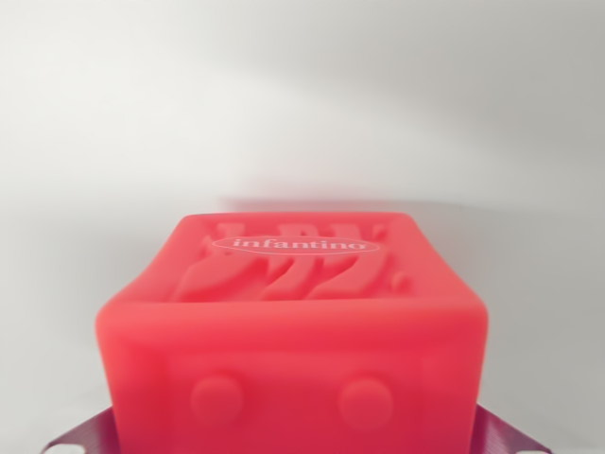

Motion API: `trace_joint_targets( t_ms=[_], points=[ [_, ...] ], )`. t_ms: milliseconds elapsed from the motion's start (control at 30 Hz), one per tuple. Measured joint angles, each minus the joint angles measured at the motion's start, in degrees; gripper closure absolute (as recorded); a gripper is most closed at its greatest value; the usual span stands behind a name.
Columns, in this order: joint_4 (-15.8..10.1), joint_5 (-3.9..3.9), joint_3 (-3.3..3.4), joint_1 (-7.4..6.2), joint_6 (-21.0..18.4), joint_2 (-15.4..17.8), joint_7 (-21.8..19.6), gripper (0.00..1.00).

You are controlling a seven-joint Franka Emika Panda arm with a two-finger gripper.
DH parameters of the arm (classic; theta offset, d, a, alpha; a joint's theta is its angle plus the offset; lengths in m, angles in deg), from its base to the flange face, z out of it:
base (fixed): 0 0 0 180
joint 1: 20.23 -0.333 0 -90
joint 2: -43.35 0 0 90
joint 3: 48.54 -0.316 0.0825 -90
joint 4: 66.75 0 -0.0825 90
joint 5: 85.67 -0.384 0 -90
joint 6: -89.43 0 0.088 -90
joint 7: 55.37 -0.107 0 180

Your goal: Destack cube

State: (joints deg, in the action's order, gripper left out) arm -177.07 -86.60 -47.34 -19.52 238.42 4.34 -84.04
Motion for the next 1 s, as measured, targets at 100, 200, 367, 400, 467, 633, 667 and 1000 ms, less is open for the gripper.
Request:
trace_joint_targets(
  t_ms=[100,200,367,400,467,633,667,1000],
  points=[
    [0.17,0.0,-0.02,0.02,0.4,-0.56,0.0,1.0],
    [0.35,0.0,-0.03,0.02,0.65,-0.99,0.0,1.0],
    [0.61,-0.01,-0.05,0.03,1.0,-1.63,0.0,1.0],
    [0.63,-0.01,-0.05,0.03,1.05,-1.69,0.0,1.0],
    [0.66,-0.01,-0.05,0.03,1.13,-1.71,0.0,1.0],
    [0.7,-0.01,-0.05,0.04,1.24,-1.79,0.0,1.0],
    [0.71,-0.01,-0.05,0.04,1.25,-1.8,0.0,0.0],
    [0.75,-0.01,-0.06,0.04,1.31,-1.96,0.0,0.0]
  ],
)
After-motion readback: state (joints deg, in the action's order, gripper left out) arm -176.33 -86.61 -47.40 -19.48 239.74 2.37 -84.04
